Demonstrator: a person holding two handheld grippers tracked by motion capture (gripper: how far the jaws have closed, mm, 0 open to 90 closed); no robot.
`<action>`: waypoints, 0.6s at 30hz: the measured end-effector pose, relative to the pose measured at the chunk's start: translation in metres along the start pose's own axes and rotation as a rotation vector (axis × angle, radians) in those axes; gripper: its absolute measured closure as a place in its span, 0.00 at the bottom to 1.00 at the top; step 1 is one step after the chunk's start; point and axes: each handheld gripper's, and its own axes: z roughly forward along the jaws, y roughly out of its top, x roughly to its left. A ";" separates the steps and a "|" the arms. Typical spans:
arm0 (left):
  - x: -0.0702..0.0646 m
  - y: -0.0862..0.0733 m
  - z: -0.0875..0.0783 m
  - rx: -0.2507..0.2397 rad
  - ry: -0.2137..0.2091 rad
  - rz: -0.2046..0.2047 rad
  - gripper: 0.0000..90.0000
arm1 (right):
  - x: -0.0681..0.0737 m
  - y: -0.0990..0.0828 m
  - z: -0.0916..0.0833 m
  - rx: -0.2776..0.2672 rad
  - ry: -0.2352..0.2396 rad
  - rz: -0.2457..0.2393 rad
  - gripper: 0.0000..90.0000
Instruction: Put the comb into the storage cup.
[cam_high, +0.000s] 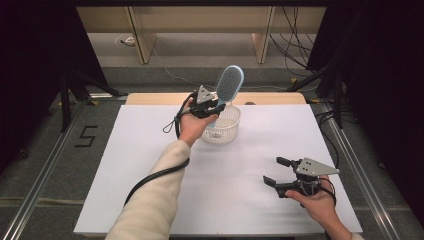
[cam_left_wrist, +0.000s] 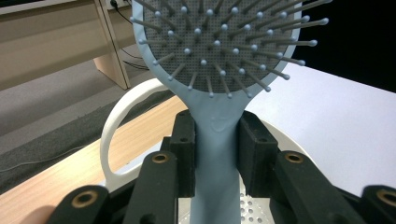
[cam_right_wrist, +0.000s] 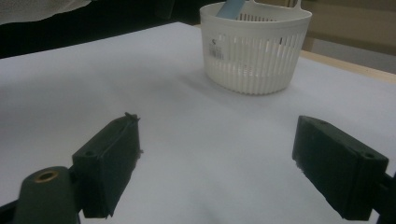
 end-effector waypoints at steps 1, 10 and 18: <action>0.000 -0.001 0.000 0.002 0.000 0.000 0.78 | 0.000 0.000 0.000 0.000 0.000 -0.001 0.18; 0.002 -0.006 0.002 0.016 -0.001 0.011 0.78 | 0.000 0.000 0.000 0.001 0.001 0.001 0.18; 0.001 -0.007 0.003 0.019 -0.004 0.013 0.78 | 0.000 0.000 0.000 0.000 0.001 0.001 0.18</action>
